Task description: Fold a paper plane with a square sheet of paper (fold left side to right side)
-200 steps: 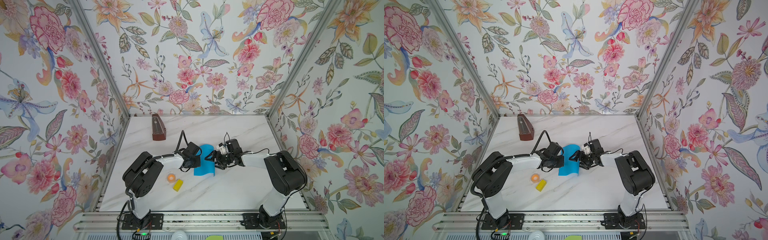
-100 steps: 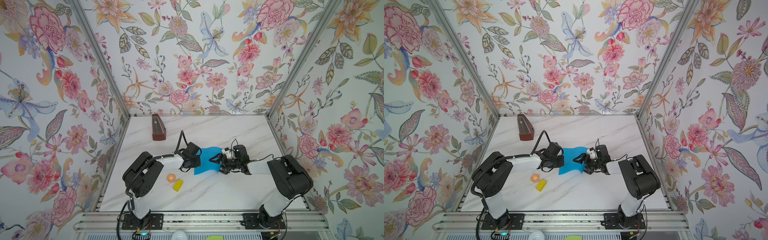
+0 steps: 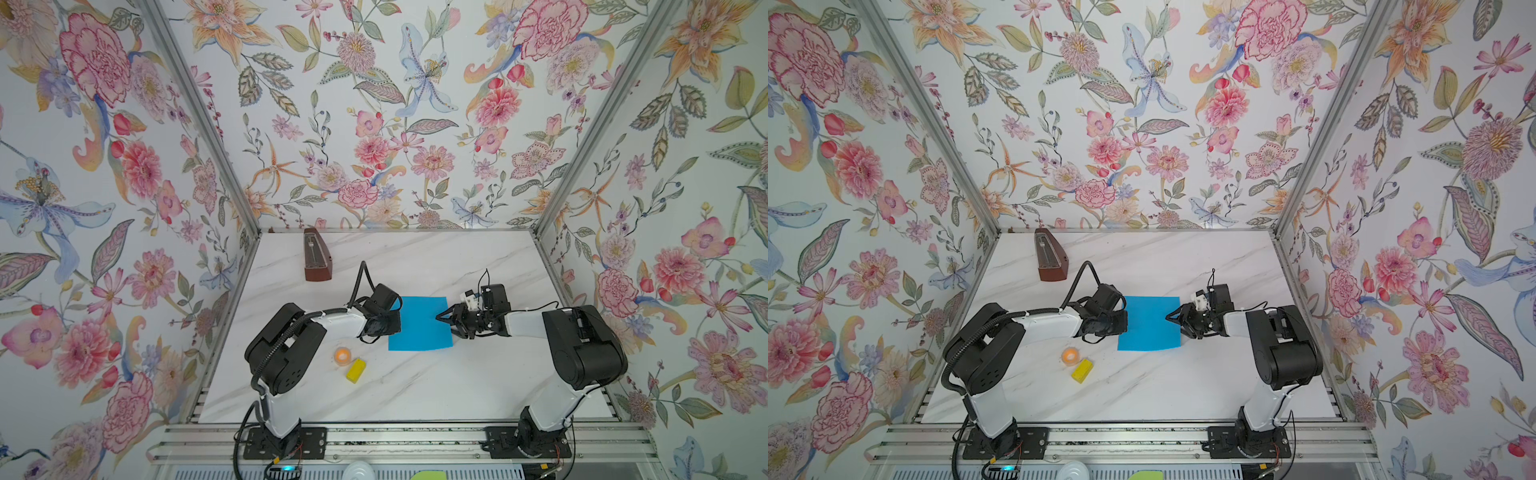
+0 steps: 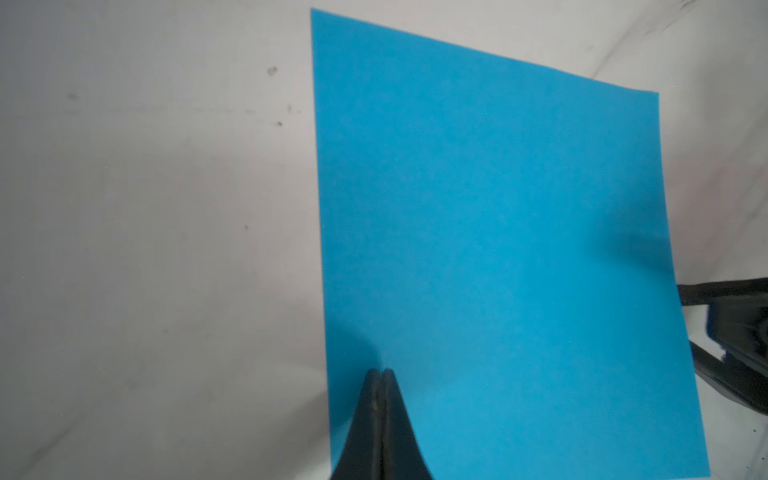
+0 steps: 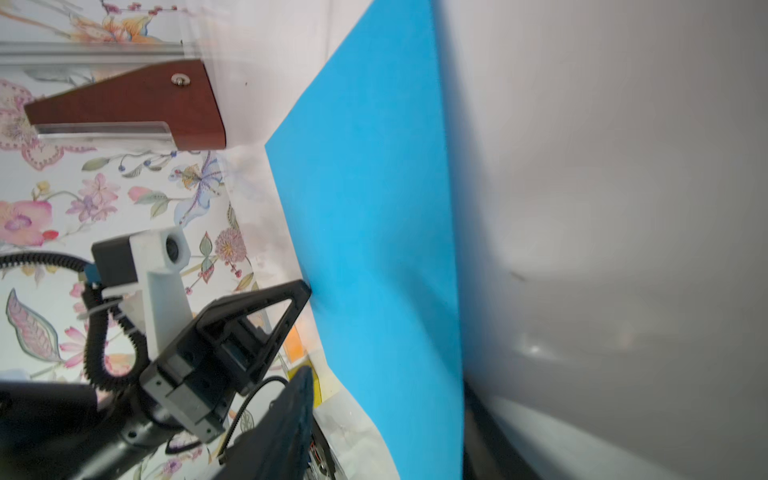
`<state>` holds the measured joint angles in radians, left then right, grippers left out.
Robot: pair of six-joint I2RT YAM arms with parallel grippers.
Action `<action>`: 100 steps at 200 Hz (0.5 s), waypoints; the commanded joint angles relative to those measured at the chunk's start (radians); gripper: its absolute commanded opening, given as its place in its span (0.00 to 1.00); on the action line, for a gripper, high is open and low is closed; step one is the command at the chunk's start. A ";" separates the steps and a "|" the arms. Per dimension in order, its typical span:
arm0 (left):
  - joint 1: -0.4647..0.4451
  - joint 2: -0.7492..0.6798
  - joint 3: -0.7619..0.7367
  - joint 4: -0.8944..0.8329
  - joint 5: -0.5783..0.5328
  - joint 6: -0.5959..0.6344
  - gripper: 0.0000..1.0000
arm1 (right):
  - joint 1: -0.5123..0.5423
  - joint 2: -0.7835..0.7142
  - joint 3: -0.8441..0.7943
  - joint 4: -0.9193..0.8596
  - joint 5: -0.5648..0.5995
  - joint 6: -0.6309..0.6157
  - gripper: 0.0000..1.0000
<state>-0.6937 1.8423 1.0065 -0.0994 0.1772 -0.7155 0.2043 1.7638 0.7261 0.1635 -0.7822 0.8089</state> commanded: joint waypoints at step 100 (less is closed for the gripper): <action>0.016 0.025 -0.020 -0.118 -0.022 0.042 0.00 | -0.032 0.154 0.183 -0.263 0.022 -0.227 0.21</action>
<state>-0.6937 1.8423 1.0065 -0.0998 0.1772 -0.6998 0.1757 1.8816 0.8925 0.0040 -0.8009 0.6445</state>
